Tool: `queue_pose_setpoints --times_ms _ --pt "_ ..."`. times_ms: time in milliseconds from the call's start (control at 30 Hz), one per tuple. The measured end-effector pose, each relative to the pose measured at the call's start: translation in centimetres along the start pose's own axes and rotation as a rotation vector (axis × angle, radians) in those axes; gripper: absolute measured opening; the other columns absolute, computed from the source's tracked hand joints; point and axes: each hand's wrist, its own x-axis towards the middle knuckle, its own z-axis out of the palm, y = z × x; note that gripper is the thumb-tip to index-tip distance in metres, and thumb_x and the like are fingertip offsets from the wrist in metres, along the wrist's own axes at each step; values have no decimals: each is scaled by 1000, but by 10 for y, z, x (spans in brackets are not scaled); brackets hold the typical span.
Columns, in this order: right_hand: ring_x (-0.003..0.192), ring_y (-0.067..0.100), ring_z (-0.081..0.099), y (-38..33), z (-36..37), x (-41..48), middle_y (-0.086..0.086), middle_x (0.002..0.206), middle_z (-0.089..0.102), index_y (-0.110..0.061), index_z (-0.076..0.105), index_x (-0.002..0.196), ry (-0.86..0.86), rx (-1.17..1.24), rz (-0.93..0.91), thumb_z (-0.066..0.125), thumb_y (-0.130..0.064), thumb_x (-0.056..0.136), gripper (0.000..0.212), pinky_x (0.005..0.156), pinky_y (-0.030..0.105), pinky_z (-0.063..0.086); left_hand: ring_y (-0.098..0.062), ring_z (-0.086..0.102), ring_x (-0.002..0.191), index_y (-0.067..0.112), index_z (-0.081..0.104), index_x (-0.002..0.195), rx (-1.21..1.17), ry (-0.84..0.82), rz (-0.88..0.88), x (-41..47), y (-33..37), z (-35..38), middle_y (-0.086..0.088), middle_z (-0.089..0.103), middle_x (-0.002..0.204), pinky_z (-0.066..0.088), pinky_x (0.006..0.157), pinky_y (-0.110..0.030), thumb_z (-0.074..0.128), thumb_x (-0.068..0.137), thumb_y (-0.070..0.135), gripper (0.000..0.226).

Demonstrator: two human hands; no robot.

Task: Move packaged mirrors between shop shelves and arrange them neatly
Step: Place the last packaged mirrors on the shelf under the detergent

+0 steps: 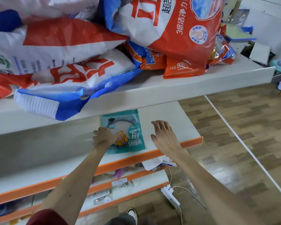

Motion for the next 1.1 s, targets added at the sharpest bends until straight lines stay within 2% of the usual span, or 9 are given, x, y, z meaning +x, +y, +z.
queue_pose_setpoints --times_ms 233,467,533,600,700,833,933,1000,1100 --pt "122 33 52 -6 14 -13 15 133 56 -3 51 135 23 -22 14 62 -15 88 50 98 42 48 -39 44 123 -4 35 132 -6 -23 -103 1 12 8 -22 46 132 39 99 -44 85 61 55 105" --pt "120 32 53 -6 1 -17 14 131 57 -3 51 134 47 -47 51 64 -16 87 50 95 40 50 -34 48 117 1 47 125 -87 -70 -55 6 6 4 -14 51 123 43 97 -40 90 52 54 100" --pt "119 31 53 -3 -2 -15 14 131 57 -4 50 134 54 -57 55 63 -16 88 50 95 40 50 -33 60 103 -3 49 120 -275 -125 -2 10 5 1 -15 52 118 53 88 -41 95 52 30 89" --pt "120 31 51 0 -5 -14 13 132 56 -4 49 136 51 -53 69 61 -17 89 50 96 40 49 -29 64 81 -8 58 107 -444 -114 49 7 3 -5 -16 60 93 53 65 -34 84 62 1 53" --pt "125 30 48 -6 -14 -13 12 137 53 -6 47 138 43 -46 60 57 -20 92 50 100 41 46 -29 57 67 -6 62 80 -599 -52 58 2 -2 -16 -10 55 64 41 56 -32 70 76 2 12" --pt "142 28 33 -18 -35 -13 6 154 38 -14 36 149 25 -39 -19 52 -32 96 58 113 44 35 -21 43 50 4 53 60 -741 -89 39 -17 -5 -40 -9 49 56 32 50 -28 70 81 7 28" --pt "149 28 19 -27 -57 -17 3 162 22 -21 25 154 32 -75 -109 49 -43 97 66 117 46 24 -22 49 54 2 60 66 -793 -68 1 -40 -17 -62 -15 58 66 40 54 -34 73 78 9 20" --pt "149 31 18 -34 -73 -22 5 162 20 -25 24 154 54 -99 -154 49 -48 96 68 116 48 25 -24 58 62 -4 67 82 -898 -63 -42 -55 -31 -76 -18 66 78 53 65 -41 78 75 8 17" --pt "147 31 20 -46 -90 -39 7 161 21 -25 26 153 99 -120 -217 49 -51 95 68 116 50 26 -26 62 66 -4 68 95 -1054 -44 -25 -87 -58 -93 -16 67 81 55 74 -40 78 76 1 22"
